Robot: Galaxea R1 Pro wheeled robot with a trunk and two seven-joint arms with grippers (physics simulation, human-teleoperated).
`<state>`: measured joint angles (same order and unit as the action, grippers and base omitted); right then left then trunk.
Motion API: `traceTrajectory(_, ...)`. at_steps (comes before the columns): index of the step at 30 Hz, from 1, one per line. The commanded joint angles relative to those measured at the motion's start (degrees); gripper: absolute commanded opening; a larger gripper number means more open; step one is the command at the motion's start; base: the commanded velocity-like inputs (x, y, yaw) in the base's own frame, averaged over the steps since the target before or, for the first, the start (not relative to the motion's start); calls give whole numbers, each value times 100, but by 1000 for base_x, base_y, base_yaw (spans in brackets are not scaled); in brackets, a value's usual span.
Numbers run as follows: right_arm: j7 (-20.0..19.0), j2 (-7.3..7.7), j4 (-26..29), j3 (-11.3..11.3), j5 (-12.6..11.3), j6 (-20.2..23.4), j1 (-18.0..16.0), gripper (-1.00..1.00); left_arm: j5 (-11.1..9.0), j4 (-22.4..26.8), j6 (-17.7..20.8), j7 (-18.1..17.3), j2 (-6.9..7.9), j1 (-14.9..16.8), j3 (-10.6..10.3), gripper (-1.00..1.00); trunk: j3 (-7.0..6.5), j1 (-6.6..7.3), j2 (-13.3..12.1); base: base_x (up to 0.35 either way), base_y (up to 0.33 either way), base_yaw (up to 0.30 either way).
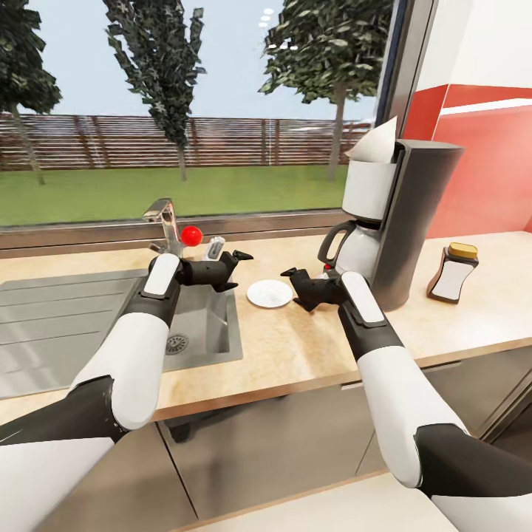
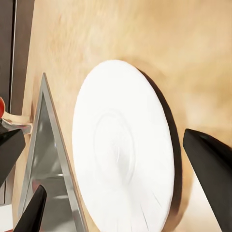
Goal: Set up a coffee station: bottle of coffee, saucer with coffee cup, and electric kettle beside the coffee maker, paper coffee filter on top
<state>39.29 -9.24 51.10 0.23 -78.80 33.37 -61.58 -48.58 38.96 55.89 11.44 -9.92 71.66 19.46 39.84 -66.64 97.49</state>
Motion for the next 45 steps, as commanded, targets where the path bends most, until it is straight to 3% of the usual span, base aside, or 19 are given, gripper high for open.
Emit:
traceTrajectory(1,52,2,5,4,-3,20,-3,100,-55,6,27,60,-7,6,31,100,7,0,3,0,0,0)
traceTrajectory(16,54,1,13,12,-12,21,-3,100,-55,-427,23,55,-7,6,8,100,7,0,3,0,0,0)
traceTrajectory(45,38,-7,6,20,-22,37,-3,100,-55,-451,21,51,-7,6,21,100,7,0,3,0,0,0)
